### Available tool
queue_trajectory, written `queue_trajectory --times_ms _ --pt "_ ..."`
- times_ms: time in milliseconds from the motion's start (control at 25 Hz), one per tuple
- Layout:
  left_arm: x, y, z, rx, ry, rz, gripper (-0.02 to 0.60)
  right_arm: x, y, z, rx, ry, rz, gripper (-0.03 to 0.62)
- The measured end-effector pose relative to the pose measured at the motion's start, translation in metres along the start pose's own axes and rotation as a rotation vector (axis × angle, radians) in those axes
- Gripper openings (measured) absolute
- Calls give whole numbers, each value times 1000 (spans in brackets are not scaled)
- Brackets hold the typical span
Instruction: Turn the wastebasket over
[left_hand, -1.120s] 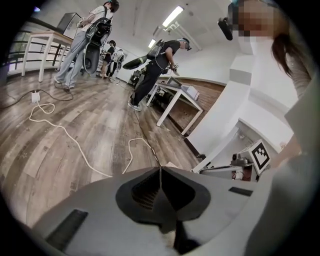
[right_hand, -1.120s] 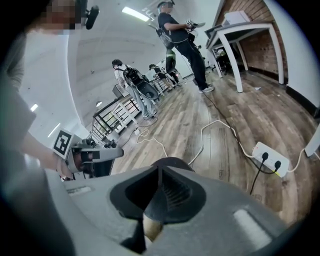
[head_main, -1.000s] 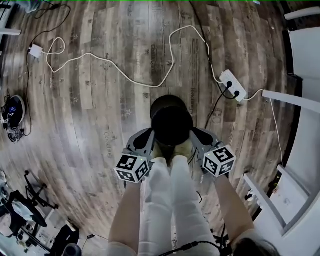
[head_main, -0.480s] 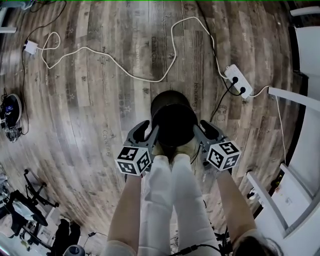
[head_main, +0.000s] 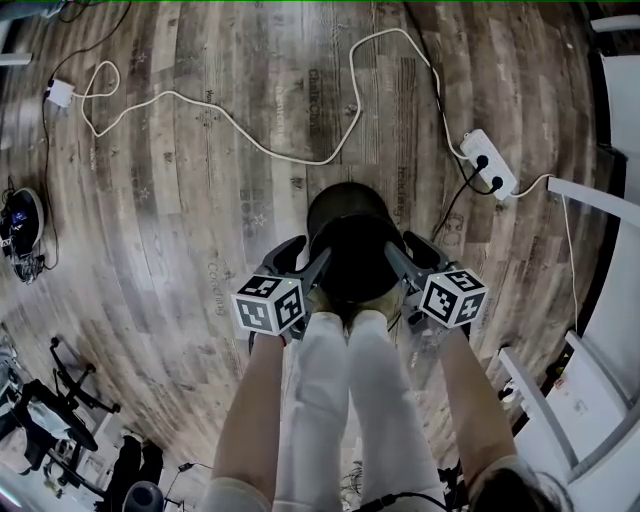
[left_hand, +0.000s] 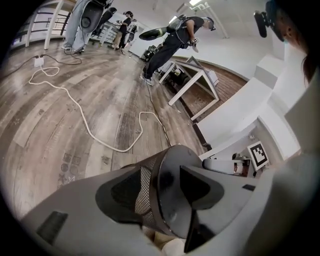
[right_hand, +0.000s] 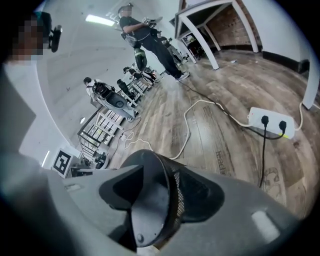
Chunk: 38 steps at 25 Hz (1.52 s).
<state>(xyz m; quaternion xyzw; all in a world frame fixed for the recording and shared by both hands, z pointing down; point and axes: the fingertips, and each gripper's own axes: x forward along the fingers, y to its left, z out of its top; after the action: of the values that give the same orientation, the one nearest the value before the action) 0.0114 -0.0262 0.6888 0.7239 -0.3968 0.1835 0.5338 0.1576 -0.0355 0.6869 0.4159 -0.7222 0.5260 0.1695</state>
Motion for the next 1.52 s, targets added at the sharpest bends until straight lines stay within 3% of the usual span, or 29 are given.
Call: queue_trajectory --times_ms 160,360,480,680,1040,1200,1520 --pt "8 1 -8 -31 47 -25 239 4 -7 -3 49 8 2 212" --pt "8 -2 -8 -42 13 -6 238 2 -9 0 39 5 -14 135" --pt "7 -2 -6 -54 7 12 233 2 -7 2 36 -2 -26 130" --pt "2 -3 23 -63 -84 29 220 2 0 16 37 -46 -15 127" --pt "-8 -16 95 45 -257 30 213 5 19 66 -34 -184 40 127" --pt "-16 -15 76 101 -249 12 213 4 24 51 -119 -160 67 130" --pt "-30 -27 13 110 -150 -65 214 -18 19 3 -209 -71 71 132"
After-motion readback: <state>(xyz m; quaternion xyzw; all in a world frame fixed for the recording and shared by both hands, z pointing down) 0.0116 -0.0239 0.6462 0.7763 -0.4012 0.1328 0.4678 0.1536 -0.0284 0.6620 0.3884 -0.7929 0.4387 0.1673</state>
